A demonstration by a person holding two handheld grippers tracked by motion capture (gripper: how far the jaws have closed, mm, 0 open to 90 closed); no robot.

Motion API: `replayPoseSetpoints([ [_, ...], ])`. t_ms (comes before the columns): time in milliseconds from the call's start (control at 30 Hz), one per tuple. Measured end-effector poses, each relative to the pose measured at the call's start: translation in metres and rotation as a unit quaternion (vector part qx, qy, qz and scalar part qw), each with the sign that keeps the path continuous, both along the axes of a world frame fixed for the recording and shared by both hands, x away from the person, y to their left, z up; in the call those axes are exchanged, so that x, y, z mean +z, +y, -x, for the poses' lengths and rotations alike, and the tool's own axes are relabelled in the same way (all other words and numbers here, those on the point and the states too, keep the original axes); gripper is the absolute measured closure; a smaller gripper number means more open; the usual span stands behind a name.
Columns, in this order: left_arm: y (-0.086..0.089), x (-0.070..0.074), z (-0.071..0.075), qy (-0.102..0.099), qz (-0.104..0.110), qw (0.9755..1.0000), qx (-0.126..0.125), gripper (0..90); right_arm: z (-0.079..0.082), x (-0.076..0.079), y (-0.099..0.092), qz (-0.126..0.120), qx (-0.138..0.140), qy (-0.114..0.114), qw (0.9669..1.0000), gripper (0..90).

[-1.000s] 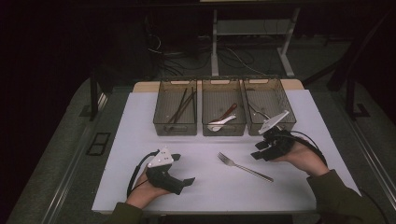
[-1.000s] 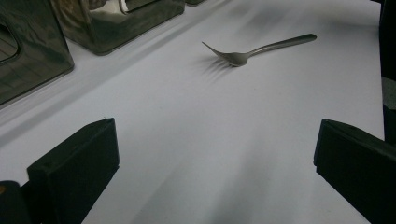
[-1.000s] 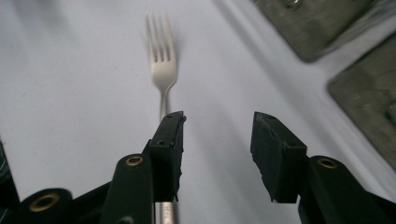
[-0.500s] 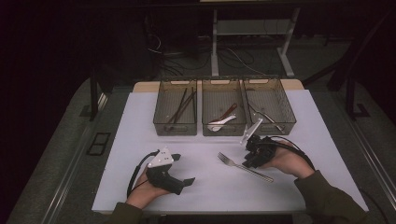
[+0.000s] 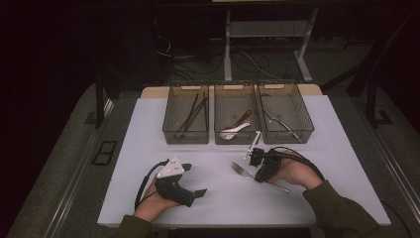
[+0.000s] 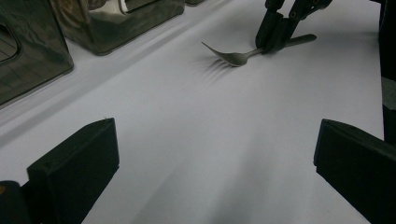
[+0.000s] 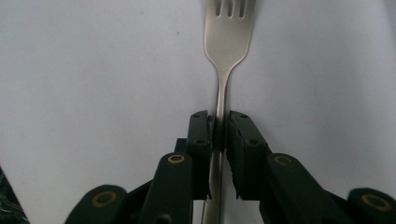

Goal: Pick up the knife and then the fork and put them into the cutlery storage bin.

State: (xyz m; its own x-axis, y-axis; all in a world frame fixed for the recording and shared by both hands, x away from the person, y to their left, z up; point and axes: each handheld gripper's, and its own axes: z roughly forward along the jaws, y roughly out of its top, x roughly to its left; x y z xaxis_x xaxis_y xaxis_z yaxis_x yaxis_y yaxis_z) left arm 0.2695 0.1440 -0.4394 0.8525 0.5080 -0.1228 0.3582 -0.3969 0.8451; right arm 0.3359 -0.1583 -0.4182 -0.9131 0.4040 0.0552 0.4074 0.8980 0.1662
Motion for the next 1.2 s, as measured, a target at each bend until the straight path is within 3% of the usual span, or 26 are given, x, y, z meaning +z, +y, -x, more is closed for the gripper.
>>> replayPoseSetpoints([
  [300,0.000,0.000,0.000,0.000,0.000,1.0000,-0.001,0.0,0.000,0.000,0.008,0.031,0.015,-0.010,0.9994,82.9],
  [667,0.000,0.000,0.000,0.000,0.001,1.0000,0.000,0.0,0.001,0.000,0.007,0.026,0.018,-0.012,0.9994,84.4],
  [1000,0.000,0.000,0.000,0.000,0.001,1.0000,0.000,0.0,-0.001,0.014,-0.003,-0.024,0.002,-0.026,0.9994,84.5],
  [1200,0.000,0.000,0.000,0.000,0.001,1.0000,0.000,0.0,-0.004,0.027,-0.016,-0.075,-0.018,-0.051,0.9957,84.5],
])
